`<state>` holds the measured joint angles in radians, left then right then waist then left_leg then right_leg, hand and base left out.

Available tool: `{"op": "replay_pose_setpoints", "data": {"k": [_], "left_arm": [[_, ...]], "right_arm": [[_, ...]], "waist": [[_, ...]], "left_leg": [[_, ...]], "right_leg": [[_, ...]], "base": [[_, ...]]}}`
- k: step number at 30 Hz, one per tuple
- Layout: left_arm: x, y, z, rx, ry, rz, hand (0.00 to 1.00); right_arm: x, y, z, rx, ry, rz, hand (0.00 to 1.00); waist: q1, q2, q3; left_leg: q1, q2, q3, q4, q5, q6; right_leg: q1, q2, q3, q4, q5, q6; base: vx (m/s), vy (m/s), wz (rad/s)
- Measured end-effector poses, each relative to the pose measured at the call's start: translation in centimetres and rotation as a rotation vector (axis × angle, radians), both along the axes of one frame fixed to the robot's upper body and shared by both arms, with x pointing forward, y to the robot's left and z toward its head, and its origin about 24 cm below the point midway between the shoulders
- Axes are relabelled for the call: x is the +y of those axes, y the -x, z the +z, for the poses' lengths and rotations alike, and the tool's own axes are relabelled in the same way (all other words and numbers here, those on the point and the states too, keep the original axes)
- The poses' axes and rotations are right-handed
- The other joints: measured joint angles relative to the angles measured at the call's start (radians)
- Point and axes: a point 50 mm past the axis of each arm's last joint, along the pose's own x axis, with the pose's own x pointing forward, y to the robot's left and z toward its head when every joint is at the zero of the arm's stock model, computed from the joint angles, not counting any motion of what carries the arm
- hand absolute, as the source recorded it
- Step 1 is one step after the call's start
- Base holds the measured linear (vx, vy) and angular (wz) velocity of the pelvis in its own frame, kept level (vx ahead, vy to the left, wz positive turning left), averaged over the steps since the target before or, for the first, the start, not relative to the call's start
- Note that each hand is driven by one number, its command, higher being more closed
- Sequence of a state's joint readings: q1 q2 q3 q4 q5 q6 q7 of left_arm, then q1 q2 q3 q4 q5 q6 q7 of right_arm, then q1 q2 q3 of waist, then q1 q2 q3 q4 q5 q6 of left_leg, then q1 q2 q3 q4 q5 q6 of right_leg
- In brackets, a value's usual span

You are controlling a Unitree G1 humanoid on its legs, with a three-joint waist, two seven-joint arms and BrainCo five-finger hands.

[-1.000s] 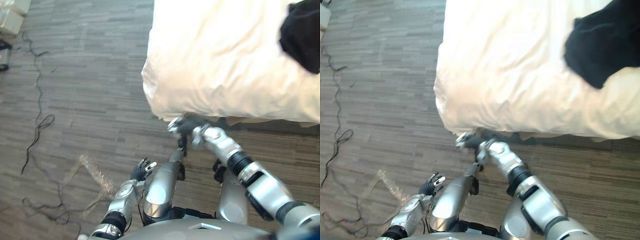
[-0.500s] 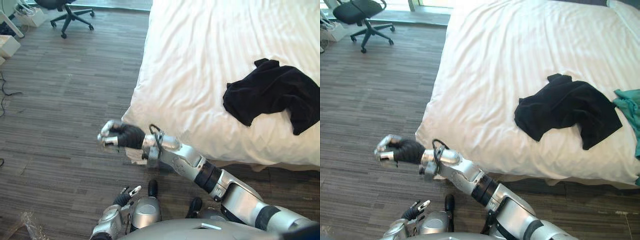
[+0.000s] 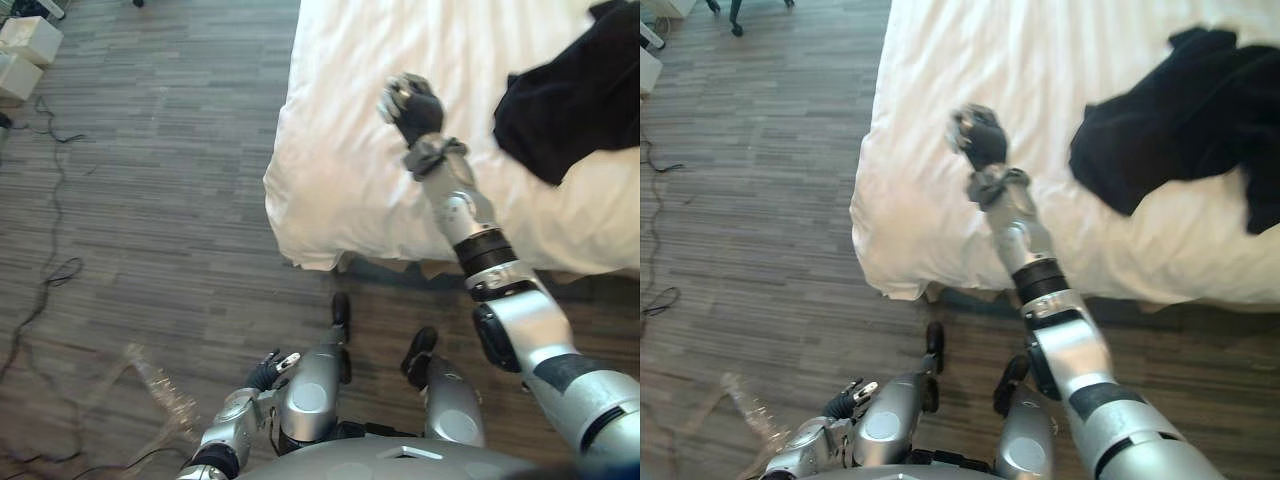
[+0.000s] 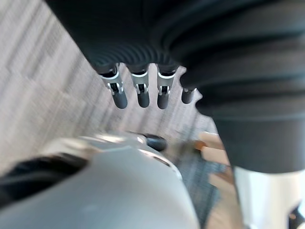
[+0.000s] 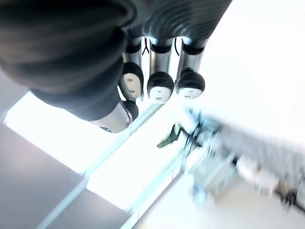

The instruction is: Tidy the bed and pick cloth on bed and put in laundry

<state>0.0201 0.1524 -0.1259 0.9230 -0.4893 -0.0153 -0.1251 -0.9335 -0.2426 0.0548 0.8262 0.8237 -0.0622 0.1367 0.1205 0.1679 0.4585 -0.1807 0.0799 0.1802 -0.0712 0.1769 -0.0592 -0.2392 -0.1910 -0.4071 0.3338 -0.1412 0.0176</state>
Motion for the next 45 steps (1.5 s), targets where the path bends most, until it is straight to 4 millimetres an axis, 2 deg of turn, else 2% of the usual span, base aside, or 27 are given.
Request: {"op": "replay_pose_setpoints", "data": {"k": [2,4,7,9,13,15,16,17,18,19,20,22,23,24,25,27,29,32,34,37,38,40,41,42,43,44,45], "left_arm": [[-0.2,-0.2,0.0,-0.006,0.000,-0.011,0.00],[-0.4,-0.3,0.1,-0.016,0.001,-0.014,0.00],[-1.2,-1.1,0.4,-0.055,0.005,-0.043,0.00],[-2.2,-1.5,0.5,-0.076,0.032,-0.057,0.00],[-2.8,-1.5,0.5,-0.086,0.061,-0.064,0.00],[-2.7,-1.2,0.4,-0.080,0.065,-0.043,0.00],[-2.5,-0.7,0.3,-0.067,0.069,-0.013,0.00],[-2.3,-0.4,0.2,-0.063,0.069,0.003,0.00],[-1.9,0.0,0.1,-0.051,0.066,0.033,0.00],[-1.6,0.3,0.0,-0.043,0.068,0.056,0.00],[-1.5,0.3,0.1,-0.045,0.062,0.057,0.00],[-0.9,0.8,-0.1,-0.020,0.038,0.102,0.00],[-0.8,1.1,-0.3,-0.008,0.036,0.120,0.00],[-0.4,1.9,-0.5,0.014,0.015,0.141,0.00],[-0.1,2.2,-0.6,0.023,0.008,0.149,0.00],[0.5,3.6,-1.2,0.072,-0.012,0.176,0.00],[0.9,4.1,-1.4,0.093,-0.027,0.187,0.00],[1.0,5.3,-1.8,0.140,-0.036,0.205,0.00],[0.7,5.7,-2.0,0.158,-0.049,0.202,0.00],[0.8,6.5,-2.2,0.180,-0.075,0.192,0.00],[1.0,6.7,-2.3,0.186,-0.081,0.205,0.00],[1.5,6.6,-2.2,0.177,-0.099,0.244,0.00],[1.9,6.5,-2.1,0.175,-0.121,0.265,0.00],[2.0,6.5,-2.1,0.177,-0.131,0.271,0.00],[1.8,6.4,-2.1,0.184,-0.141,0.245,0.00],[1.6,6.3,-2.2,0.188,-0.142,0.236,0.00],[1.2,6.0,-2.3,0.202,-0.144,0.198,0.00]], "right_arm": [[-2.3,0.0,-1.1,0.043,-0.026,-0.047,1.00],[-2.6,0.1,-0.7,0.017,-0.027,-0.026,1.00],[-3.0,0.2,-1.4,0.041,-0.033,-0.027,1.00],[-3.2,0.2,-1.6,0.051,-0.068,-0.031,1.00],[-4.0,1.1,-3.5,0.066,-0.184,-0.064,1.00],[-4.6,2.8,-5.8,0.054,-0.298,-0.109,1.00],[-4.8,4.4,-7.6,0.051,-0.360,-0.149,1.00],[-5.1,5.3,-8.7,0.056,-0.383,-0.176,1.00],[-5.9,7.3,-11.5,0.100,-0.416,-0.256,1.00],[-7.8,10.2,-15.3,0.203,-0.460,-0.395,1.00],[-8.9,12.1,-17.3,0.266,-0.478,-0.476,0.00],[-12.3,20.5,-23.4,0.479,-0.489,-0.741,0.00],[-12.8,22.5,-24.3,0.519,-0.481,-0.789,0.00],[-13.3,25.5,-25.7,0.586,-0.474,-0.853,0.00],[-13.3,26.9,-26.2,0.616,-0.470,-0.875,0.00],[-12.9,31.2,-28.0,0.729,-0.458,-0.932,0.00],[-11.8,33.4,-29.1,0.806,-0.462,-0.946,0.00],[-9.9,33.7,-30.0,0.884,-0.433,-0.893,0.00],[-9.4,34.0,-30.4,0.921,-0.420,-0.870,0.00],[-9.0,34.0,-30.8,0.969,-0.344,-0.790,0.00],[-8.6,33.9,-31.1,0.995,-0.302,-0.737,0.00],[-8.0,33.1,-31.4,1.022,-0.259,-0.645,0.00],[-7.6,32.5,-31.6,1.036,-0.231,-0.581,0.00],[-7.6,32.0,-31.6,1.038,-0.205,-0.536,0.00],[-7.8,31.4,-31.4,1.027,-0.163,-0.486,0.00],[-7.9,31.4,-31.4,1.026,-0.160,-0.482,0.00],[-7.9,31.6,-31.4,1.028,-0.157,-0.478,0.00]], "waist": [[-0.007,0.011,0.007],[-0.023,0.022,0.008],[-0.037,0.056,0.005],[-0.052,0.067,0.005],[-0.076,0.066,0.006],[-0.106,0.058,0.008],[-0.131,0.046,0.002],[-0.141,0.038,-0.001],[-0.152,0.014,-0.013],[-0.161,-0.011,-0.028],[-0.163,-0.021,-0.035],[-0.169,-0.054,-0.050],[-0.175,-0.063,-0.057],[-0.189,-0.083,-0.076],[-0.191,-0.095,-0.092],[-0.188,-0.134,-0.172],[-0.186,-0.150,-0.223],[-0.182,-0.149,-0.281],[-0.176,-0.140,-0.302],[-0.161,-0.134,-0.324],[-0.158,-0.139,-0.330],[-0.138,-0.157,-0.329],[-0.116,-0.166,-0.337],[-0.106,-0.171,-0.344],[-0.109,-0.167,-0.348],[-0.111,-0.164,-0.349],[-0.128,-0.169,-0.352]], "left_leg": [[-0.010,-0.010,0.011,0.001,0.010,0.013],[-0.007,-0.019,0.028,0.002,0.009,0.014],[0.000,-0.031,0.029,0.003,0.002,0.017],[0.006,-0.039,0.037,0.005,-0.007,0.018],[0.034,-0.042,0.065,0.013,-0.041,0.021],[0.059,-0.038,0.089,0.018,-0.059,0.027],[0.071,-0.038,0.099,0.019,-0.071,0.029],[0.078,-0.037,0.111,0.019,-0.077,0.029],[0.090,-0.035,0.128,0.017,-0.087,0.031],[0.096,-0.032,0.143,0.016,-0.095,0.033],[0.098,-0.031,0.146,0.015,-0.095,0.033],[0.133,-0.027,0.172,-0.010,-0.099,0.027],[0.147,-0.027,0.179,-0.019,-0.101,0.024],[0.176,-0.024,0.198,-0.026,-0.107,0.016],[0.188,-0.021,0.202,-0.026,-0.111,0.011],[0.235,-0.007,0.225,-0.026,-0.121,-0.004],[0.259,0.004,0.230,-0.030,-0.128,-0.014],[0.279,0.020,0.254,-0.033,-0.140,-0.019],[0.296,0.026,0.272,-0.033,-0.146,-0.023],[0.316,0.036,0.306,-0.031,-0.164,-0.035],[0.320,0.026,0.291,-0.021,-0.182,-0.039],[0.292,0.007,0.136,0.066,-0.259,-0.006],[0.276,0.004,0.033,0.130,-0.314,0.006],[0.266,0.004,-0.031,0.168,-0.350,0.006],[0.270,0.006,-0.059,0.212,-0.403,0.001],[0.271,0.006,-0.045,0.217,-0.408,0.002],[0.281,0.000,-0.008,0.224,-0.418,0.006]], "right_leg": [[-0.034,-0.014,0.019,0.030,-0.002,-0.006],[-0.053,-0.027,0.042,0.052,-0.009,-0.005],[-0.067,-0.038,0.069,0.070,-0.016,0.004],[-0.068,-0.043,0.084,0.068,-0.020,0.011],[-0.043,-0.035,0.110,0.036,-0.007,0.030],[-0.008,-0.017,0.131,-0.015,0.016,0.046],[0.014,-0.011,0.138,-0.045,0.028,0.049],[0.023,-0.008,0.146,-0.058,0.035,0.050],[0.041,0.001,0.158,-0.087,0.046,0.054],[0.049,0.008,0.172,-0.112,0.055,0.056],[0.055,0.011,0.175,-0.126,0.061,0.054],[0.088,0.022,0.178,-0.161,0.076,0.053],[0.098,0.025,0.178,-0.166,0.076,0.053],[0.124,0.030,0.183,-0.180,0.075,0.053],[0.135,0.031,0.188,-0.186,0.075,0.053],[0.189,0.048,0.194,-0.220,0.074,0.054],[0.227,0.060,0.191,-0.249,0.073,0.053],[0.254,0.078,0.198,-0.277,0.077,0.047],[0.268,0.088,0.210,-0.298,0.085,0.037],[0.265,0.115,0.285,-0.333,0.101,0.037],[0.258,0.125,0.325,-0.344,0.113,0.029],[0.238,0.148,0.432,-0.356,0.134,0.015],[0.235,0.171,0.527,-0.371,0.157,0.015],[0.229,0.184,0.582,-0.386,0.178,0.019],[0.228,0.200,0.649,-0.403,0.208,0.033],[0.228,0.201,0.655,-0.405,0.211,0.036],[0.220,0.203,0.691,-0.400,0.223,0.043]], "base": [[0.06,0.004,-0.20],[0.09,0.005,-0.25],[0.05,0.014,-0.15],[0.01,0.041,-0.10],[0.01,0.038,-0.22],[0.09,0.056,-0.30],[0.12,0.075,-0.34],[0.14,0.058,-0.42],[0.16,0.046,-0.47],[0.16,0.035,-0.43],[0.17,0.027,-0.28],[0.19,0.015,-0.22],[0.20,0.006,-0.31],[0.15,0.002,-0.32],[0.18,0.001,-0.39],[0.16,-0.018,-0.22],[0.12,-0.033,-0.02],[0.02,-0.017,-0.12],[-0.03,-0.015,-0.26],[-0.05,-0.027,-0.59],[0.00,-0.014,-0.93],[0.03,-0.002,-1.48],[0.06,-0.011,-2.02],[0.06,-0.002,-2.37],[0.03,0.013,-1.63],[0.00,0.056,-1.37],[-0.02,0.094,-0.88]]}}
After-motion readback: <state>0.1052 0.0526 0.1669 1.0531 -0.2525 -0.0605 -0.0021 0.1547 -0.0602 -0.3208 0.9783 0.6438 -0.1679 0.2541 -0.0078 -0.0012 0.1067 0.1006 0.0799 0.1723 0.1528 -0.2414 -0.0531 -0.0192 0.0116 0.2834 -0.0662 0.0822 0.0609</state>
